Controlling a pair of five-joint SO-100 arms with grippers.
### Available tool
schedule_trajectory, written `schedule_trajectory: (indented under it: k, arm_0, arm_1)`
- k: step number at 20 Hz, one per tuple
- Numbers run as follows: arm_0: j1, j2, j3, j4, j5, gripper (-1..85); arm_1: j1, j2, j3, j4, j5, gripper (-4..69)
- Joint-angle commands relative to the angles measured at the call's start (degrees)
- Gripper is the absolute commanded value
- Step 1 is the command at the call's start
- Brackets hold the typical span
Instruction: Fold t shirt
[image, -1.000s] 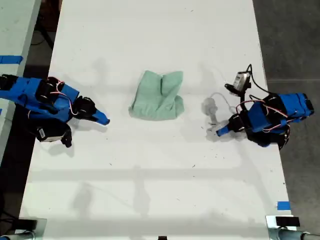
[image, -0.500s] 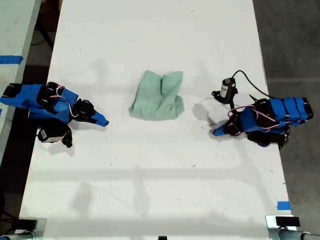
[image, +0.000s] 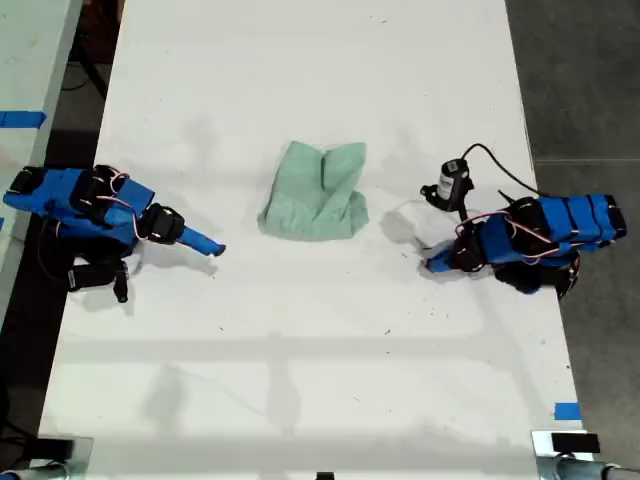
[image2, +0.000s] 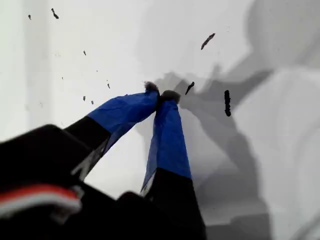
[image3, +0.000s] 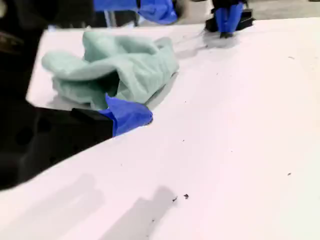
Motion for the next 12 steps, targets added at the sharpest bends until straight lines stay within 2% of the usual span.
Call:
schedule_trajectory:
  k: [1, 3, 5, 12]
  arm_0:
    - [0.97, 0.70, 2.37, -0.70, 16.00, 22.8]
    - [0.97, 0.70, 2.37, -0.70, 16.00, 11.7]
    - [0.97, 0.70, 2.37, -0.70, 16.00, 6.4]
    - [0.97, 0.70, 2.37, -0.70, 16.00, 6.4]
  arm_1:
    - [0.09, 0.26, 2.55, -1.67, -0.88, 1.9]
    - [0.09, 0.26, 2.55, -1.67, -0.88, 1.9]
    - [0.09, 0.26, 2.55, -1.67, -0.88, 1.9]
    - [0.09, 0.26, 2.64, -1.67, -0.88, 1.9]
